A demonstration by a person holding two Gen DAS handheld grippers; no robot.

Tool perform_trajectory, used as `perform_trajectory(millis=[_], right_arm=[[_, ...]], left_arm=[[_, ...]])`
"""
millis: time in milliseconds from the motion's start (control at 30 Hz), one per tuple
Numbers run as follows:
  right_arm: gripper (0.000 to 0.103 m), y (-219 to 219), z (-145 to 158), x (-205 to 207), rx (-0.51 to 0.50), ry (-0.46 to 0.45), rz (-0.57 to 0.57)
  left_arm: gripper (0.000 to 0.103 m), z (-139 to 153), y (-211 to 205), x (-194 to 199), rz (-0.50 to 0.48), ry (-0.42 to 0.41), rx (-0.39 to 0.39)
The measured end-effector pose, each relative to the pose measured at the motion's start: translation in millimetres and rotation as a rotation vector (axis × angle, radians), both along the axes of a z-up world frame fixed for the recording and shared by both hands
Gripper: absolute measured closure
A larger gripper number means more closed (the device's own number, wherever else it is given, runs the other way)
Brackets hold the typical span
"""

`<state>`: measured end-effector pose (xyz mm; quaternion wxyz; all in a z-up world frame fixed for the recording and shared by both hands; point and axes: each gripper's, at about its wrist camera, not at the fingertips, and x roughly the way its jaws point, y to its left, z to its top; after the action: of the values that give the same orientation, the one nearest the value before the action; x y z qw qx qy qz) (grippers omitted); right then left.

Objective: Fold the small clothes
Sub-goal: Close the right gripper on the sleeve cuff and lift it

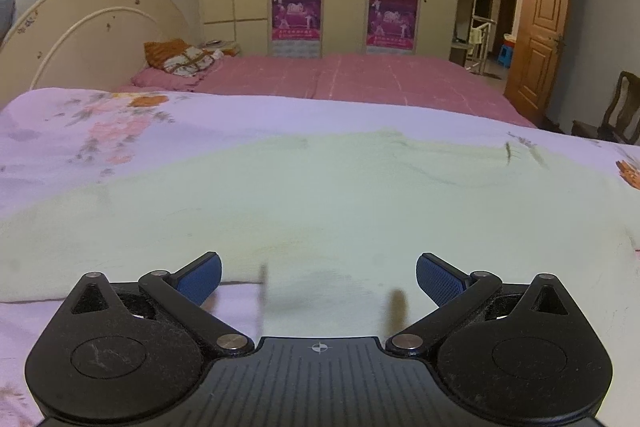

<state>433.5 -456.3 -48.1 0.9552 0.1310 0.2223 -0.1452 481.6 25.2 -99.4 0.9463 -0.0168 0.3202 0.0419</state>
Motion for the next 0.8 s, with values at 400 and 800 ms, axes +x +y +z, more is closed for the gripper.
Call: perform_trajectory(millis=[400,800], right_arm=[[0.096,168,1,29,-0.096,0.027,0.374],[0.096,280,-14,18,-0.158,0.067,0.612]], left_arm=[[0.000,10,45,-21,0.054,-0.001,-0.001],[0.022,0,63,-32,0.048,0.016,-0.038]])
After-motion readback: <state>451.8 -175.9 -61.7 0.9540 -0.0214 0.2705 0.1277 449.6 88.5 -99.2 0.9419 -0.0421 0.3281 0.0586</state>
